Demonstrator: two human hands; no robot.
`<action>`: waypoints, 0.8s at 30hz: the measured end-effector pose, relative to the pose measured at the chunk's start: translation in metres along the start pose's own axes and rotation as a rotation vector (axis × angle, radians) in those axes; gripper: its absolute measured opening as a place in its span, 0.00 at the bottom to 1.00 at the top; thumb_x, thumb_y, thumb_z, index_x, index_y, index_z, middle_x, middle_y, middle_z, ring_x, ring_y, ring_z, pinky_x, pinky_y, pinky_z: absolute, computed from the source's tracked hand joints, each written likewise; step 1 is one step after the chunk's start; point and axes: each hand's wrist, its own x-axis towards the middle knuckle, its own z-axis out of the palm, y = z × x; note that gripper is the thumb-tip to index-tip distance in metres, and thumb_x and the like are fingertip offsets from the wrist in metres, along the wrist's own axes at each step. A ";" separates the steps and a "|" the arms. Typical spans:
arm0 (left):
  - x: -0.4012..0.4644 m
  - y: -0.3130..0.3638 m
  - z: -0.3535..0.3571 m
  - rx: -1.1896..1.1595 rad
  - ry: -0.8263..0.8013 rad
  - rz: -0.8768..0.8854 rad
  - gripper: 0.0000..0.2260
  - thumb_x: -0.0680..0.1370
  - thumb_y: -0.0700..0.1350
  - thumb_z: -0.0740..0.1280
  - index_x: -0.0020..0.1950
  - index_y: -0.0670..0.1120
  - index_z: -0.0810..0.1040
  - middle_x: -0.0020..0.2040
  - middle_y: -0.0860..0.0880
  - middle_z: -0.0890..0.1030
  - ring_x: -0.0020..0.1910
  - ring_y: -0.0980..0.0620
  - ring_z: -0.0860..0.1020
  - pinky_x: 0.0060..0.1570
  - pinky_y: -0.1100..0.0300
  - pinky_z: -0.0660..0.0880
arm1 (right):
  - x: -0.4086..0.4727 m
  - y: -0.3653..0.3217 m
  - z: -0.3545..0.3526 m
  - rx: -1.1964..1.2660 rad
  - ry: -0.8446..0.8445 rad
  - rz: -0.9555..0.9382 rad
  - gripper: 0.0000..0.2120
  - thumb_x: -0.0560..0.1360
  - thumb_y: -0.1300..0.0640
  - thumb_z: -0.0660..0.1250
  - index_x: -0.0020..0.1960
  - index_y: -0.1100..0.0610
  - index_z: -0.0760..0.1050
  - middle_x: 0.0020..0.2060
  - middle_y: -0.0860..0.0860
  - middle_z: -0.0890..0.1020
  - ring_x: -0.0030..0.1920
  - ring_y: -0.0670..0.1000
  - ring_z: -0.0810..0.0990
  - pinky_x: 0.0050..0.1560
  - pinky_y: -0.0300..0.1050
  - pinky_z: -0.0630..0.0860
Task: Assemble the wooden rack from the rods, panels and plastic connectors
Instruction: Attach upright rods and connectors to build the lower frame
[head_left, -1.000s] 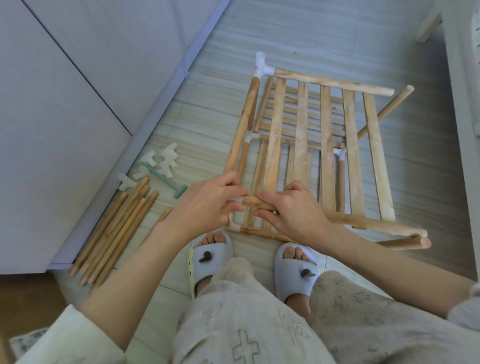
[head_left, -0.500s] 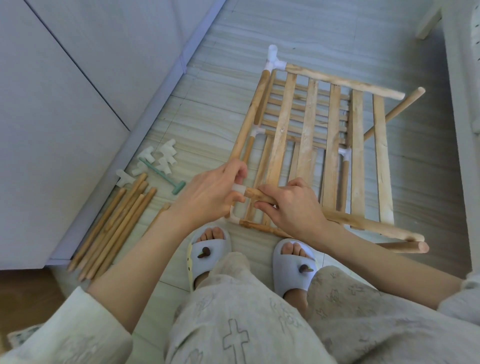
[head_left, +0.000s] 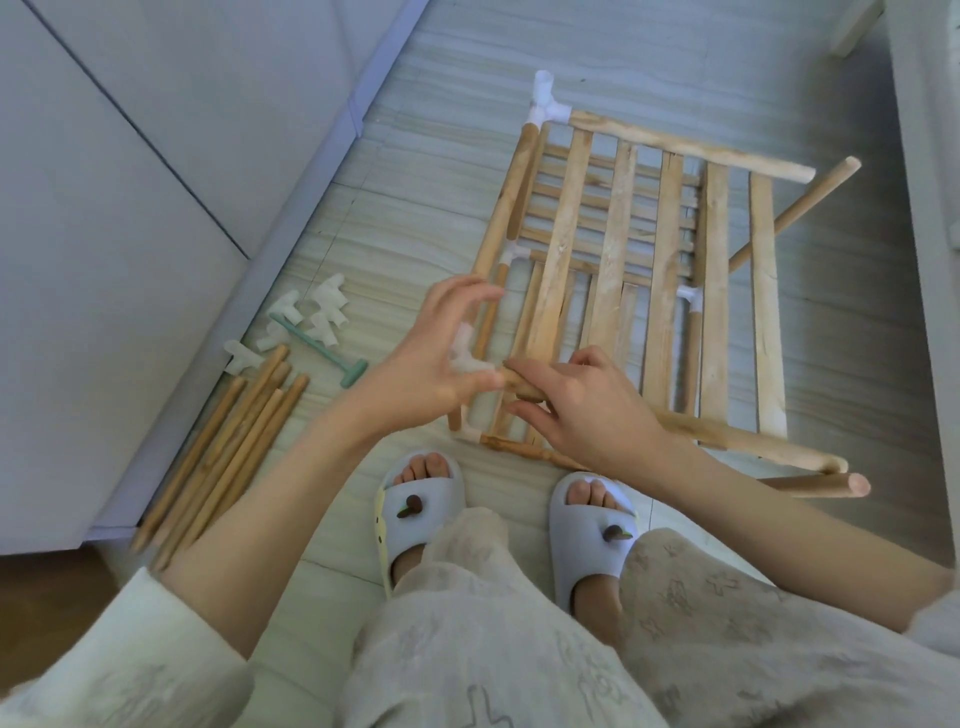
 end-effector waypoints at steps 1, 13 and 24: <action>-0.001 -0.003 0.003 -0.174 0.067 -0.036 0.25 0.74 0.48 0.68 0.69 0.52 0.64 0.70 0.53 0.63 0.69 0.61 0.62 0.65 0.71 0.61 | -0.002 0.002 -0.002 -0.017 0.004 -0.018 0.21 0.73 0.47 0.55 0.57 0.59 0.75 0.29 0.50 0.81 0.28 0.53 0.79 0.45 0.48 0.76; 0.045 -0.004 0.010 -0.950 0.310 -0.462 0.16 0.82 0.51 0.56 0.68 0.47 0.69 0.61 0.49 0.77 0.60 0.52 0.76 0.62 0.49 0.73 | -0.007 0.033 -0.006 -0.137 0.062 -0.148 0.28 0.80 0.42 0.50 0.37 0.59 0.78 0.29 0.51 0.79 0.37 0.54 0.79 0.59 0.50 0.66; 0.045 -0.004 0.013 -0.920 0.188 -0.522 0.12 0.80 0.43 0.59 0.62 0.47 0.73 0.56 0.48 0.82 0.59 0.53 0.78 0.64 0.47 0.70 | -0.004 0.031 0.003 0.108 0.049 -0.124 0.24 0.78 0.46 0.55 0.32 0.61 0.74 0.24 0.52 0.75 0.29 0.53 0.74 0.42 0.40 0.68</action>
